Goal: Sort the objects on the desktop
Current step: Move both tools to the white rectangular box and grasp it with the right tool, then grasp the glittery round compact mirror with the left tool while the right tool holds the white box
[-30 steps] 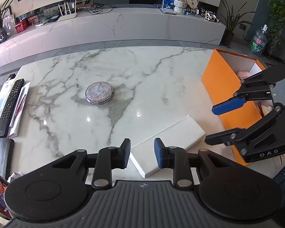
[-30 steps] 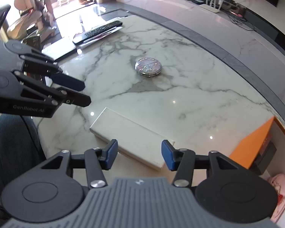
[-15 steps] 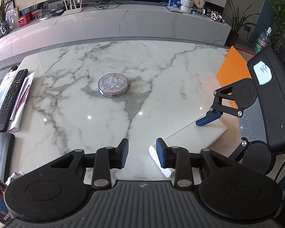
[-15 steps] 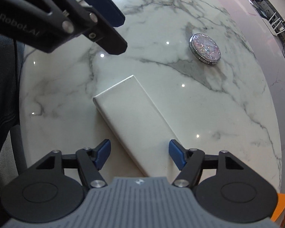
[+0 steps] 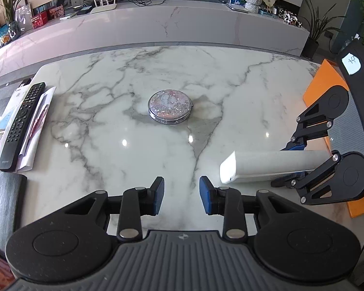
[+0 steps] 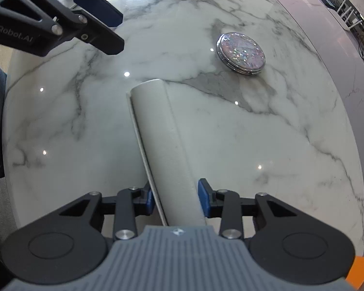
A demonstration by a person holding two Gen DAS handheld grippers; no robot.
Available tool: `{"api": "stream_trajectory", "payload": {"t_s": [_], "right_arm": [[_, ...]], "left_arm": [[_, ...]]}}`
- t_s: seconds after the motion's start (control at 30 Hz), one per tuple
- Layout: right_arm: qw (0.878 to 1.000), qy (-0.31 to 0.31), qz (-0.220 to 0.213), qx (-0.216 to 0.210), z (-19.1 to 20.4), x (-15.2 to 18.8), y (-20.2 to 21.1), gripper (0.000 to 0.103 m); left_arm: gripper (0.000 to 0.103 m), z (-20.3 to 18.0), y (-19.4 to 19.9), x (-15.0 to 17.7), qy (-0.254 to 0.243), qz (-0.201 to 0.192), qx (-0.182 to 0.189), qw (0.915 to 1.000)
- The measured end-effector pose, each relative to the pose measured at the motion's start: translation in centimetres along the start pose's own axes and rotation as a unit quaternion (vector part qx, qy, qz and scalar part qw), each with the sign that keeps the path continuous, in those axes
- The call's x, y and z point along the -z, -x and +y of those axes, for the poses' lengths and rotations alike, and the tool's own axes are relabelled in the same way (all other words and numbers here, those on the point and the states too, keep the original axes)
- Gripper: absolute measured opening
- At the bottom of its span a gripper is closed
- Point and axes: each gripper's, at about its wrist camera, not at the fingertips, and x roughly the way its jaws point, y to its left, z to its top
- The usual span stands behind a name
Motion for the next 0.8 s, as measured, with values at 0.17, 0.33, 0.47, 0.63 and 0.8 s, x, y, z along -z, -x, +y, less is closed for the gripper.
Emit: {"api": "stream_trajectory", "payload": {"t_s": [0.17, 0.33, 0.47, 0.63, 0.8], "right_arm": [[0.993, -0.116, 0.0, -0.014, -4.5, 0.3, 1.0, 0.031], [0.986, -0.169, -0.002, -0.003, -7.4, 0.2, 1.0, 0.031], [0.978, -0.207, -0.009, -0.019, -9.3, 0.5, 0.4, 0.031], [0.97, -0.24, -0.016, -0.036, -11.0, 1.0, -0.2, 0.031], [0.968, -0.247, -0.022, -0.045, -12.0, 1.3, -0.5, 0.031]], "left_arm": [[0.062, 1.2, -2.9, -3.3, 0.02, -0.018, -0.016, 0.9995], [0.076, 0.9, -6.1, -5.9, 0.005, -0.045, -0.045, 0.9979], [0.079, 0.2, -8.1, -6.8, -0.015, -0.062, -0.046, 0.9969], [0.083, -0.5, -9.7, -7.0, -0.044, -0.066, -0.035, 0.9962], [0.085, -0.2, -11.3, -7.1, -0.039, -0.051, -0.044, 0.9969]]}}
